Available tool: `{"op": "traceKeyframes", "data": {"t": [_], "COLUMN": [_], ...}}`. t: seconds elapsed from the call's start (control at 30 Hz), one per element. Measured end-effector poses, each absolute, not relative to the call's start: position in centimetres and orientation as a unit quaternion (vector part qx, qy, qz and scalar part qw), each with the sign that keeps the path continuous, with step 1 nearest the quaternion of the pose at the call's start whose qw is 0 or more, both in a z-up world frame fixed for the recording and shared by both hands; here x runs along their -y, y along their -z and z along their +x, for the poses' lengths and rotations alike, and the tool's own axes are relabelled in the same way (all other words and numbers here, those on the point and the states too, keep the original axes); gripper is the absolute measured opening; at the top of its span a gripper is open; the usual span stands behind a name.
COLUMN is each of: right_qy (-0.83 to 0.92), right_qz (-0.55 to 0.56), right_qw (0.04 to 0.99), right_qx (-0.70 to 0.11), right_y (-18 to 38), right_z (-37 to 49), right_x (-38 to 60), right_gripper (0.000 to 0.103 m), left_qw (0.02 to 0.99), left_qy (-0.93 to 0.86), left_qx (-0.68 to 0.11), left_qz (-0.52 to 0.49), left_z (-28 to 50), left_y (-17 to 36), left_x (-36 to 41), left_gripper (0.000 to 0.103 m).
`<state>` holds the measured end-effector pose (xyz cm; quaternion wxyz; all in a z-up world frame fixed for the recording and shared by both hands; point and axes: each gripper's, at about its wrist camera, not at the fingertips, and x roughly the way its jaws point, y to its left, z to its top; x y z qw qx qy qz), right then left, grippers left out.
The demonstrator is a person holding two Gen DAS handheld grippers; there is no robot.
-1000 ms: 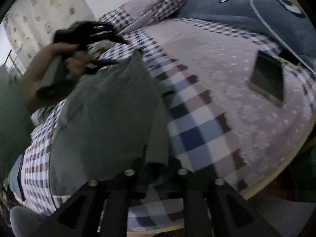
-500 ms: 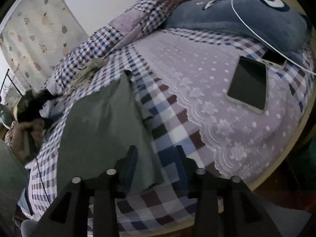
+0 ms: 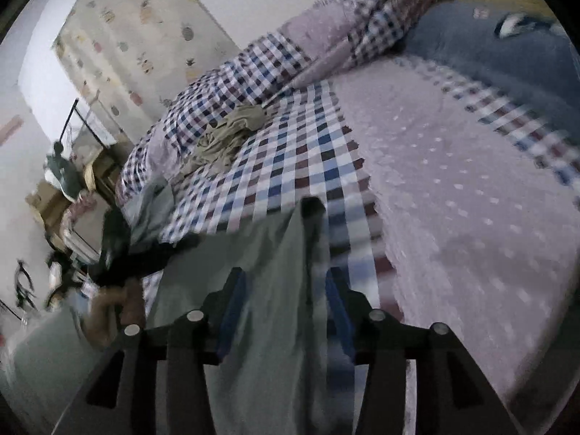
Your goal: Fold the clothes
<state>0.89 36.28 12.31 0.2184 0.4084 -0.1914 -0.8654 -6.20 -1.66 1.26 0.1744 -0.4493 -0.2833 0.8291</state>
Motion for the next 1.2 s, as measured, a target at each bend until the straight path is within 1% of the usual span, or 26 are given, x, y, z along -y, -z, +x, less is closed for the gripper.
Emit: {"op": "traceKeyframes", "data": {"t": [0.07, 0.17, 0.27, 0.37, 0.4, 0.43, 0.47, 0.5, 0.57, 0.7, 0.77, 0.83, 0.9, 0.93, 1.0, 1.07, 1.13, 1.2], "right_qy": [0.851, 0.827, 0.793, 0.784, 0.787, 0.791, 0.8, 0.807, 0.811, 0.839, 0.853, 0.862, 0.862, 0.865, 0.871, 0.875, 0.872, 0.859], "right_qz": [0.424, 0.451, 0.473, 0.48, 0.48, 0.479, 0.477, 0.478, 0.478, 0.454, 0.466, 0.475, 0.482, 0.472, 0.449, 0.427, 0.412, 0.411], "right_qw": [0.232, 0.249, 0.281, 0.295, 0.298, 0.299, 0.29, 0.278, 0.275, 0.262, 0.211, 0.161, 0.135, 0.141, 0.159, 0.192, 0.229, 0.27], "right_qx": [0.207, 0.225, 0.261, 0.26, 0.249, 0.236, 0.219, 0.207, 0.197, 0.147, 0.105, 0.068, 0.083, 0.1, 0.116, 0.125, 0.136, 0.14], "right_y": [-10.9, -8.6, -6.5, -5.5, -5.4, -5.3, -5.2, -5.1, -4.9, -6.4, -5.8, -5.1, -4.8, -5.6, -7.2, -9.1, -10.6, -11.1], "right_z": [-2.8, -6.9, -9.5, -11.0, -11.4, -11.8, -12.0, -12.4, -12.7, -12.4, -12.4, -12.4, -12.6, -12.5, -12.1, -11.6, -11.3, -11.2], "right_x": [-36.0, -34.8, -33.9, -32.4, -31.8, -31.3, -30.9, -30.7, -30.5, -29.8, -30.0, -30.3, -31.7, -32.2, -32.5, -31.7, -30.6, -28.4], "right_gripper": [0.05, 0.05, 0.05, 0.05, 0.046, 0.038, 0.008, 0.009, 0.009, 0.009, 0.009, 0.004, 0.004, 0.006, 0.007, 0.007, 0.008, 0.008], "left_qw": [0.171, 0.167, 0.169, 0.173, 0.175, 0.176, 0.175, 0.173, 0.169, 0.163, 0.157, 0.151, 0.139, 0.132, 0.119, 0.109, 0.119, 0.13], "left_qy": [-0.834, -0.841, -0.84, -0.836, -0.835, -0.834, -0.835, -0.838, -0.844, -0.854, -0.854, -0.851, -0.85, -0.85, -0.849, -0.85, -0.858, -0.862], "left_qx": [0.308, 0.322, 0.336, 0.352, 0.358, 0.361, 0.362, 0.361, 0.356, 0.347, 0.347, 0.351, 0.357, 0.36, 0.366, 0.368, 0.357, 0.339], "left_qz": [-0.425, -0.401, -0.392, -0.384, -0.381, -0.378, -0.375, -0.372, -0.364, -0.353, -0.355, -0.36, -0.362, -0.362, -0.364, -0.36, -0.351, -0.354], "left_z": [-5.8, -5.3, -5.1, -5.0, -5.0, -4.9, -4.9, -4.9, -4.7, -4.3, -4.3, -4.4, -4.1, -4.0, -3.6, -3.2, -2.6, -2.5], "left_y": [-1.1, -0.7, 0.3, 1.3, 1.6, 1.7, 1.7, 1.6, 1.3, 0.9, 0.9, 1.1, 0.8, 0.7, 0.3, -0.2, -1.5, -2.7], "left_x": [2.5, 3.2, 3.8, 4.4, 4.6, 4.7, 4.6, 4.5, 4.6, 4.7, 4.7, 4.9, 5.5, 5.8, 6.5, 7.0, 7.0, 6.2], "left_gripper": [0.013, 0.012, 0.012, 0.012, 0.012, 0.012, 0.012, 0.012, 0.01, 0.01, 0.01, 0.01, 0.013, 0.017, 0.024, 0.043, 0.047, 0.047]}}
